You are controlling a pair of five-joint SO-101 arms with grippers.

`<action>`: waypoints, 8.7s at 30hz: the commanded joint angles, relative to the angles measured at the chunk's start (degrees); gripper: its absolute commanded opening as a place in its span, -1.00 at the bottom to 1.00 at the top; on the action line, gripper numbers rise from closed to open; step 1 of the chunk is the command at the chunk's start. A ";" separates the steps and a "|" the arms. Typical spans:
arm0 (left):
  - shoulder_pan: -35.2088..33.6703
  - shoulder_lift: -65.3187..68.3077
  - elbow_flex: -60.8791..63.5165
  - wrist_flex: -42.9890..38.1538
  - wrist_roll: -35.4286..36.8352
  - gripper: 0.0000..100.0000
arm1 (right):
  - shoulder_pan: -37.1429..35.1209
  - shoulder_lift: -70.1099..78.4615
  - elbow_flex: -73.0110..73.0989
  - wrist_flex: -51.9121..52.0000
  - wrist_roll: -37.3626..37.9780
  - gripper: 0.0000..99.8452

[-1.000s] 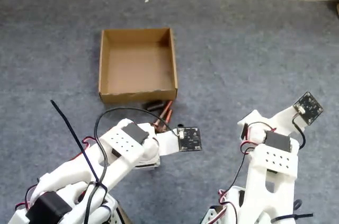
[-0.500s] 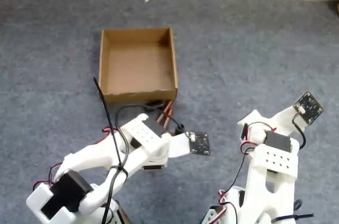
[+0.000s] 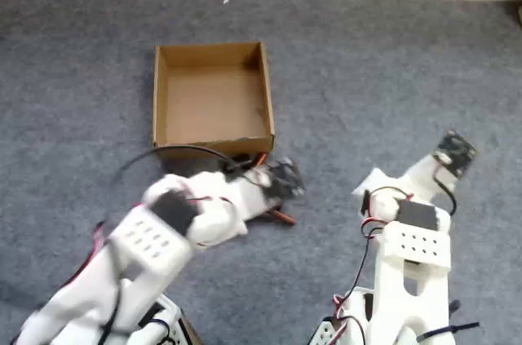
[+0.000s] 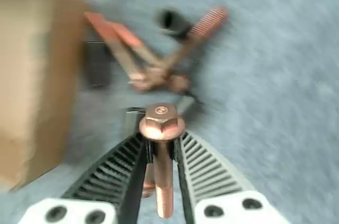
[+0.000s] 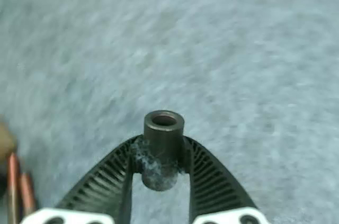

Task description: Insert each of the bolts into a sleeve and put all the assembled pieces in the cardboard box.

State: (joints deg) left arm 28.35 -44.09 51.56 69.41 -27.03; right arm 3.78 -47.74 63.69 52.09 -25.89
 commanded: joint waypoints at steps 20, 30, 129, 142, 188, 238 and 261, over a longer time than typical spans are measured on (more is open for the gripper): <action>-13.67 -44.97 -0.31 -11.69 28.92 -0.99 | -31.08 -10.77 -7.25 -1.19 7.56 -0.99; -13.49 -44.88 -0.31 -19.43 39.21 -0.99 | -41.63 -26.07 6.29 -17.89 23.12 -0.99; -39.25 -55.69 18.24 0.79 24.18 -0.60 | -37.85 -35.56 21.49 -26.51 25.49 -0.99; -45.23 -55.69 39.60 -9.85 20.92 -0.99 | -37.67 -5.85 -8.40 -9.10 25.23 -0.99; -44.88 -55.69 41.10 -9.76 19.34 -0.99 | -30.99 59.21 -57.27 -17.10 25.41 -0.73; -44.88 -55.69 41.89 -9.85 19.16 -0.99 | -28.53 45.05 -36.18 2.15 25.49 -0.90; -44.88 -55.69 41.89 -9.85 19.16 -0.99 | -36.35 37.58 -36.88 10.59 -5.10 -0.69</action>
State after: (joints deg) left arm -16.31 -99.47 93.67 60.70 -7.25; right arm -31.74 -7.38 29.05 62.02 -27.65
